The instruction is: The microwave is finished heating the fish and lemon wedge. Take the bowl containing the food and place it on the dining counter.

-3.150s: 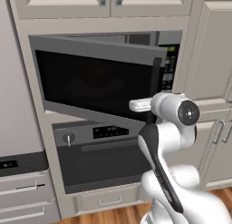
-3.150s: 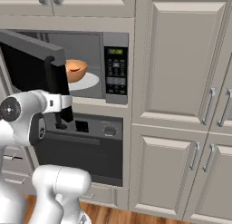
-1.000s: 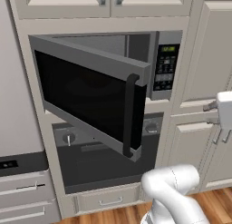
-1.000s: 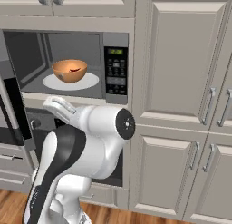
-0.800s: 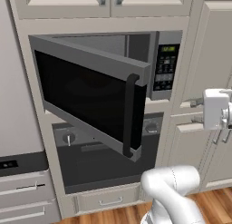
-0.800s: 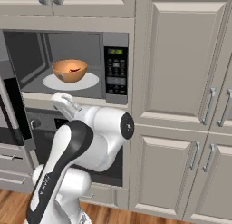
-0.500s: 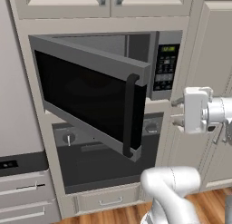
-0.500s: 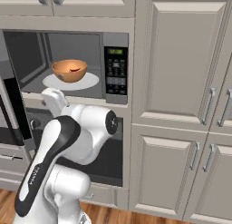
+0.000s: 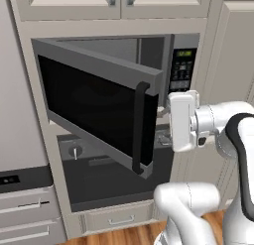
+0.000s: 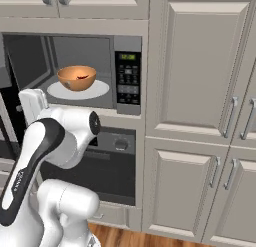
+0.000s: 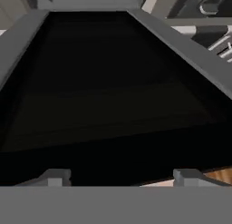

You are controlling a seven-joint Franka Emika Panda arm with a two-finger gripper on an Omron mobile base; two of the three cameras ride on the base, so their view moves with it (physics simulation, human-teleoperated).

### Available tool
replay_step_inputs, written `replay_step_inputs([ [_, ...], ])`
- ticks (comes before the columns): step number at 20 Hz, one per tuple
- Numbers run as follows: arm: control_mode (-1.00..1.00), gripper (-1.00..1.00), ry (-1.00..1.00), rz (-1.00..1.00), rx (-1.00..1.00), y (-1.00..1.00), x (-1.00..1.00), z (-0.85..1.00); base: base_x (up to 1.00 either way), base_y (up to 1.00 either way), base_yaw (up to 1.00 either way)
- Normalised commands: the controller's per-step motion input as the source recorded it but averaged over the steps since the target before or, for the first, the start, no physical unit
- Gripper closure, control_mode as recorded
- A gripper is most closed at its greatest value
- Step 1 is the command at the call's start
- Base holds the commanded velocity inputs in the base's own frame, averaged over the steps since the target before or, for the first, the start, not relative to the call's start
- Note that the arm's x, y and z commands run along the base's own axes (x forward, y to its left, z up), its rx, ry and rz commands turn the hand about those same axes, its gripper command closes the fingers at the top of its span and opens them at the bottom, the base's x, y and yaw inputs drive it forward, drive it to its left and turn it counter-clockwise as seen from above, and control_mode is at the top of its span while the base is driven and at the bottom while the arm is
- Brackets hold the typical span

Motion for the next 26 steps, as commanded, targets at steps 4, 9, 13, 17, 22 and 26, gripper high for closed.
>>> replay_step_inputs([
  [4,-1.00,-1.00,0.23,0.26,0.04,0.83,0.00,0.15,0.00,0.00,0.00],
  [9,-1.00,-1.00,0.25,0.33,0.02,0.91,-0.01,0.10,0.00,0.00,0.00],
  [13,-1.00,-1.00,0.23,0.30,0.00,1.00,0.00,0.00,0.00,0.00,0.00],
  [17,-1.00,-1.00,0.09,0.21,0.00,1.00,0.00,-0.03,0.00,0.00,0.00],
  [22,-1.00,-1.00,0.00,0.03,0.00,0.83,0.00,-0.10,0.00,0.00,0.00],
  [26,-1.00,-1.00,0.00,-0.02,0.00,-0.22,0.00,0.00,0.00,0.00,0.00],
])
